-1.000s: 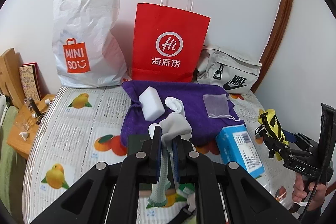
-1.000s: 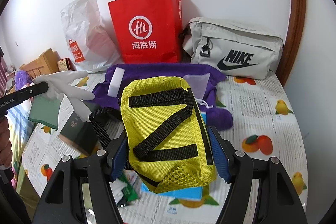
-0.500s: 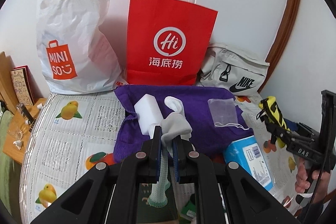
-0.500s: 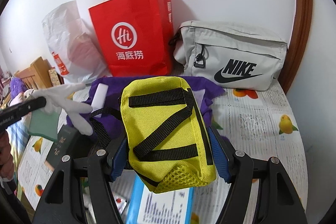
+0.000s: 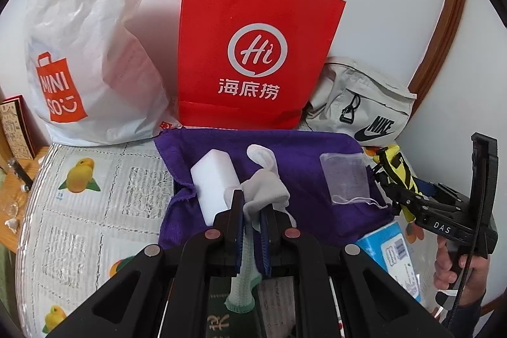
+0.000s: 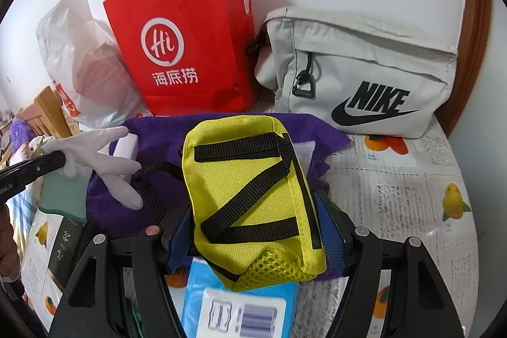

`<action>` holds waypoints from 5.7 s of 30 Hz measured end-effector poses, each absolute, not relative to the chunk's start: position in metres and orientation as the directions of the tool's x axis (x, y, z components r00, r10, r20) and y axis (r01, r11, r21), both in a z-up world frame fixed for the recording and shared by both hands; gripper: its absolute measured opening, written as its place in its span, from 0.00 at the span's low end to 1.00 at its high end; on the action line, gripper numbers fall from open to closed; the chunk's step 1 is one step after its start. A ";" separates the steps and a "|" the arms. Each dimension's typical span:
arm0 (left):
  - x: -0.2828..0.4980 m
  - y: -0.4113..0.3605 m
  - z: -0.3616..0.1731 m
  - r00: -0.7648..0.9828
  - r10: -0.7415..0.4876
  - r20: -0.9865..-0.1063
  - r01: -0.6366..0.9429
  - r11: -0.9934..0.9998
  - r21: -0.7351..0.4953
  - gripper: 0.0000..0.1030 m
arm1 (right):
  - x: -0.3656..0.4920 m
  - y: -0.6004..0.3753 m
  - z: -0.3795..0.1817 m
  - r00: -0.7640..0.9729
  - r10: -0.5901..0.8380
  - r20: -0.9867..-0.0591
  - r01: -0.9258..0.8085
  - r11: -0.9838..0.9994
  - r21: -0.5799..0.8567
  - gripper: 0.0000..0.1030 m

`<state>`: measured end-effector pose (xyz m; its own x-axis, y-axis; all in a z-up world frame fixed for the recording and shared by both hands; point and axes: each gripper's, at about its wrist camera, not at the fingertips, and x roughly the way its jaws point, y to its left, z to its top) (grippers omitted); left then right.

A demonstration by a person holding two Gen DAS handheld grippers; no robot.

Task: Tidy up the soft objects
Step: 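Carry the glove with left gripper while right gripper carries yellow pouch toward towel, then release the glove with left gripper while right gripper releases pouch onto towel, then move left gripper to the green tissue pack while right gripper moves to the white tissue, then grasp the green tissue pack with left gripper while right gripper grasps the white tissue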

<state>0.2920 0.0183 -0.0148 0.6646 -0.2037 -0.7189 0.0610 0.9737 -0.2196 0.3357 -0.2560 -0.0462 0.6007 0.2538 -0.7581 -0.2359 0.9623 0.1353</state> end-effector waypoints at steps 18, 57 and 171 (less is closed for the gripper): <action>0.339 0.017 -0.064 0.595 -0.169 -0.786 0.041 0.983 -0.180 0.09 | 0.379 -0.241 -0.085 0.524 0.232 -0.819 -0.253 0.961 0.111 0.67; 0.334 0.025 -0.062 0.578 -0.132 -0.805 0.015 0.988 -0.151 0.38 | 0.393 -0.231 -0.117 0.376 0.202 -0.904 -0.266 0.958 0.104 0.77; 0.091 0.055 -0.111 0.567 -0.090 -0.819 -0.024 0.992 -0.125 0.55 | 0.132 -0.127 -0.114 0.483 0.354 -0.801 -0.564 0.825 0.024 0.16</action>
